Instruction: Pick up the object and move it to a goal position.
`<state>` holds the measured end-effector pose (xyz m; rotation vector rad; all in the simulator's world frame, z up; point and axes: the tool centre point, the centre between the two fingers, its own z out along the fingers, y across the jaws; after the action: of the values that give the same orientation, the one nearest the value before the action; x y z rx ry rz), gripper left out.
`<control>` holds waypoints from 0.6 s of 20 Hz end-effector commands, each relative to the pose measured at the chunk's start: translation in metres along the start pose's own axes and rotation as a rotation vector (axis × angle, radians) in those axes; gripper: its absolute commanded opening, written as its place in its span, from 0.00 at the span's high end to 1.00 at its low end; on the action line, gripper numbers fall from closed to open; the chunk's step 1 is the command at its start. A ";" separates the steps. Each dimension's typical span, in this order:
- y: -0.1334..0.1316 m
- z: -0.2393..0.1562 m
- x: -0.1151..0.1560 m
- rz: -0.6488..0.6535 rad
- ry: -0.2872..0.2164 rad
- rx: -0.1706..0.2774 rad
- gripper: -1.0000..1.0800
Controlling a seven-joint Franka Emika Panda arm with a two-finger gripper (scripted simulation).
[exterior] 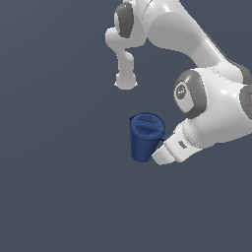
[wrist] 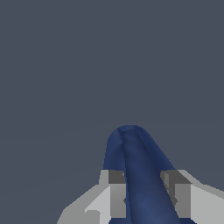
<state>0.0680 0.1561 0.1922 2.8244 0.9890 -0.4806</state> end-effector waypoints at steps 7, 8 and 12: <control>0.000 0.000 0.000 -0.003 0.002 -0.001 1.00; 0.000 0.000 -0.001 -0.005 0.003 -0.002 1.00; 0.001 -0.001 -0.003 -0.019 0.013 -0.009 1.00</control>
<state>0.0672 0.1545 0.1934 2.8186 1.0095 -0.4669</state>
